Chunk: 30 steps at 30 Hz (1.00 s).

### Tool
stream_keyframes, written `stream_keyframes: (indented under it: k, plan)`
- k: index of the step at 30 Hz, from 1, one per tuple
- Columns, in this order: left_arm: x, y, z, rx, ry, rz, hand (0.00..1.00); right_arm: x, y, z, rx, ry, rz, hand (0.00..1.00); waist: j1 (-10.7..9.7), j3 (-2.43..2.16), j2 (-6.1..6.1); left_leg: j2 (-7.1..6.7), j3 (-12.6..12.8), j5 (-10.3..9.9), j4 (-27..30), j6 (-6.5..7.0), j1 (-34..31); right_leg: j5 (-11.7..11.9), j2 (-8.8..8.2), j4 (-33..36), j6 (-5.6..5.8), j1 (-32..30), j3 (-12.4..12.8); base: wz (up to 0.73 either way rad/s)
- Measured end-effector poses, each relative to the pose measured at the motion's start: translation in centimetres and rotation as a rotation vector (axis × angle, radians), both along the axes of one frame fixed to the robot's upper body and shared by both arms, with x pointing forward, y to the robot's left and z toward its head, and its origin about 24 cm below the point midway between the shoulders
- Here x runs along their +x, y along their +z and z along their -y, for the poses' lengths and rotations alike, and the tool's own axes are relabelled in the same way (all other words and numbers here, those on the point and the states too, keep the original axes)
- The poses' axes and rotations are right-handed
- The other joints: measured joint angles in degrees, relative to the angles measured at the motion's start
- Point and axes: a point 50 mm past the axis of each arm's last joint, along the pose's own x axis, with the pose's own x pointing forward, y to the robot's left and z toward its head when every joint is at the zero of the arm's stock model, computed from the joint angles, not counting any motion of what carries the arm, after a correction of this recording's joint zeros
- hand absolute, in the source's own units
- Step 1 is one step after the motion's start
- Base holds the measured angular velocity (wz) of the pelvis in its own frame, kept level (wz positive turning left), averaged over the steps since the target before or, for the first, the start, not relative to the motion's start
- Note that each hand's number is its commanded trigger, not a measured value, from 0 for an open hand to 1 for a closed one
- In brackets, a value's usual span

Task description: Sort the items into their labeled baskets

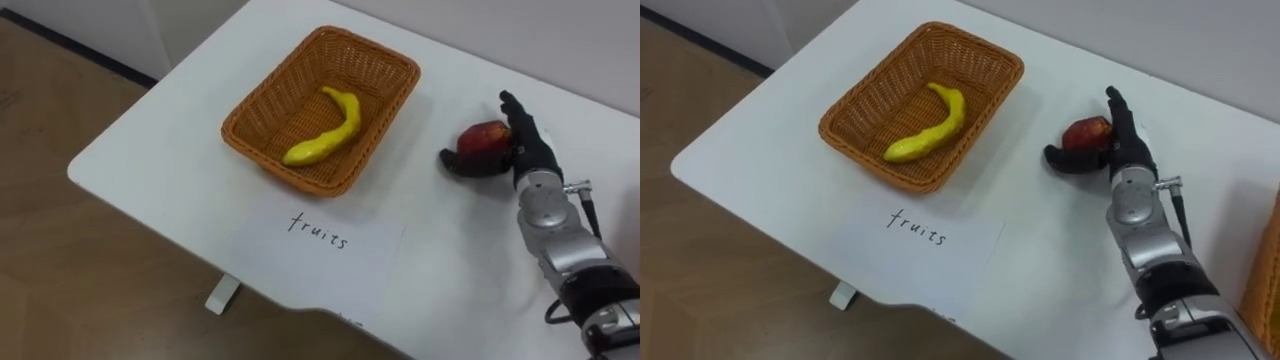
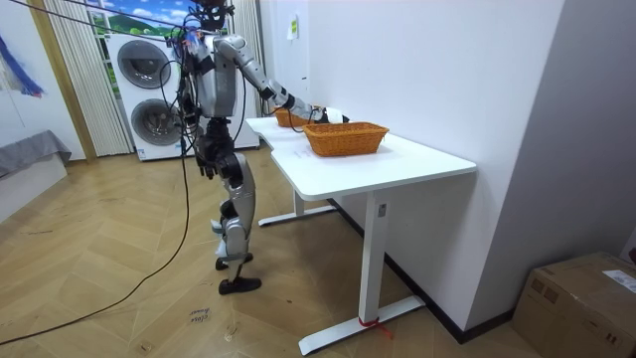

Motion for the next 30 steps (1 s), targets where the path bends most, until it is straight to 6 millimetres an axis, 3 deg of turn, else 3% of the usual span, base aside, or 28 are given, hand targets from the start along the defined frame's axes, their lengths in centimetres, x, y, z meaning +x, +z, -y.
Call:
stream_keyframes:
  k: [10, 11, 12, 13, 14, 30]
  plan:
    - [-0.1, -0.1, 0.1, -0.017, -0.004, -0.011, 0.00, 0.1, -0.1, 0.1, -0.008, 0.031, -0.035, 0.00, 0.09, -0.07, -0.46, -0.06, -0.06, -0.01, -0.07, -0.01, 0.38, 0.01, 0.16, -0.08, 0.00, 0.54, 0.05, 0.00]
    - [0.0, 0.0, 0.1, -0.017, -0.005, -0.007, 0.00, 0.1, -0.1, 0.2, -0.011, 0.033, -0.040, 0.10, 0.09, -0.08, -0.48, -0.03, -0.12, -0.01, -0.06, -0.01, 0.55, 0.01, 0.20, -0.10, -0.01, 0.56, 0.11, 0.00]
    - [0.0, 0.0, 0.1, -0.017, -0.006, -0.006, 0.00, 0.1, 0.0, 0.2, -0.017, 0.038, -0.042, 0.75, 0.11, -0.08, -0.48, -0.02, -0.12, -0.01, -0.06, -0.01, 0.60, 0.01, 0.23, -0.10, -0.02, 0.57, 0.17, 0.00]
    - [0.1, 0.0, 0.1, -0.016, -0.006, -0.006, 0.00, 0.1, 0.0, 0.2, -0.021, 0.042, -0.044, 0.96, 0.10, -0.08, -0.47, -0.02, -0.11, -0.01, -0.06, -0.01, 0.64, 0.01, 0.23, -0.10, -0.02, 0.58, 0.19, 0.00]
    - [0.1, 0.0, 0.0, -0.015, -0.006, -0.005, 0.00, 0.1, -0.1, 0.2, -0.029, 0.050, -0.048, 1.00, 0.09, -0.08, -0.46, -0.01, -0.10, -0.01, -0.06, -0.02, 0.70, 0.01, 0.23, -0.10, -0.02, 0.61, 0.20, 0.00]
    - [0.2, 0.2, -0.3, 0.013, -0.005, 0.010, 0.00, 0.1, 0.6, 1.2, -0.185, 0.077, -0.067, 1.00, 0.03, -0.52, -1.08, 0.00, -0.06, 0.00, -0.26, -0.02, 1.50, 0.02, 0.25, -0.15, -0.02, 1.40, 0.07, 0.00]
